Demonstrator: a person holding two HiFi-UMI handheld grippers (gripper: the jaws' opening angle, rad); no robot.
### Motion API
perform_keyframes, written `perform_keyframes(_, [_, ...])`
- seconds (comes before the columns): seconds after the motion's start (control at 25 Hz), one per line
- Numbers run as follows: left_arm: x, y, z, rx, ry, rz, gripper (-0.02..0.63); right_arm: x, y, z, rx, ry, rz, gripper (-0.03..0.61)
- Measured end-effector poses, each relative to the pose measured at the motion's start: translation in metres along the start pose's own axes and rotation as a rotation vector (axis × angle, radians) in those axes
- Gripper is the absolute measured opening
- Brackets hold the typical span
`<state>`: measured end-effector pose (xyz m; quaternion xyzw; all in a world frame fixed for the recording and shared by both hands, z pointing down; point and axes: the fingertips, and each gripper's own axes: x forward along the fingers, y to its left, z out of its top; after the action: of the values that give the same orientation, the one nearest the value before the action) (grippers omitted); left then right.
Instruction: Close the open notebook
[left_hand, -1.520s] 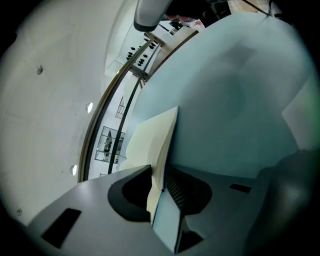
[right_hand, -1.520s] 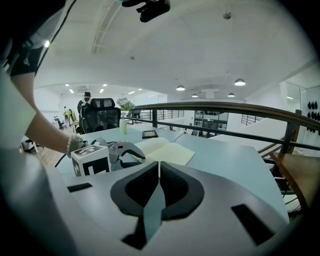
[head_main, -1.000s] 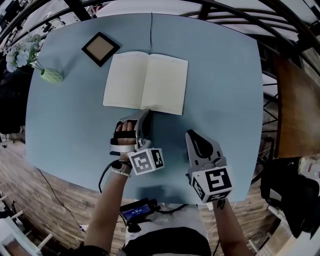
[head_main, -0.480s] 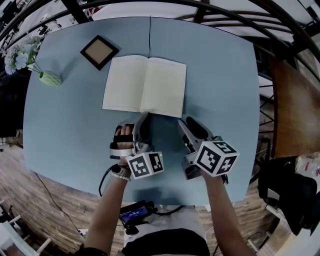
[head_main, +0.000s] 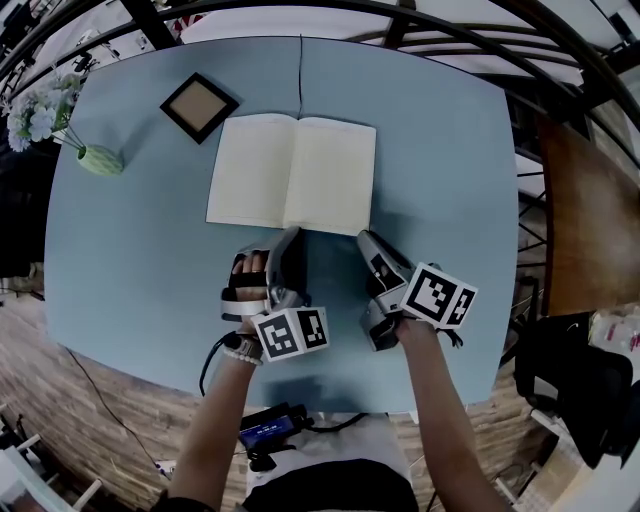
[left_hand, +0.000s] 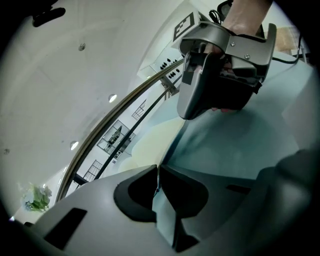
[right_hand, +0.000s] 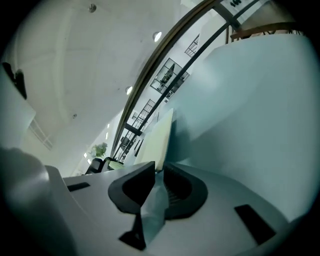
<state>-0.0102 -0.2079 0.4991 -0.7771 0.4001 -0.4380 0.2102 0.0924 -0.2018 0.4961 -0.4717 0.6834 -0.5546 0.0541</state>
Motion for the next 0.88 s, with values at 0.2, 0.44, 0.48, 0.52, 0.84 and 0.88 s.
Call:
perform_keyframes(0.2, [0.004, -0.007, -0.004, 0.034, 0.015, -0.052, 0.035, -0.002, 0.007, 0.004, -0.014, -0.017, 0.015, 0.053])
perform_keyframes(0.44, [-0.002, -0.002, -0.004, -0.042, -0.012, -0.076, 0.031, -0.009, 0.015, 0.011, -0.025, -0.052, 0.018, 0.048])
perform_keyframes(0.48, [-0.005, 0.002, -0.008, -0.066, -0.011, -0.069, 0.029, -0.009, 0.018, 0.011, -0.026, -0.056, 0.017, 0.048])
perform_keyframes(0.52, [-0.007, 0.007, -0.012, -0.096, -0.013, -0.063, 0.026, -0.008, 0.021, 0.012, -0.03, -0.06, 0.017, 0.048])
perform_keyframes(0.84, [-0.046, 0.049, -0.02, -0.417, -0.077, -0.022, 0.017, -0.012, 0.062, 0.016, -0.165, -0.055, 0.044, 0.048])
perform_keyframes(0.88, [-0.051, 0.055, -0.021, -0.448, -0.086, -0.016, 0.017, -0.009, 0.071, 0.015, -0.185, -0.052, 0.057, 0.047])
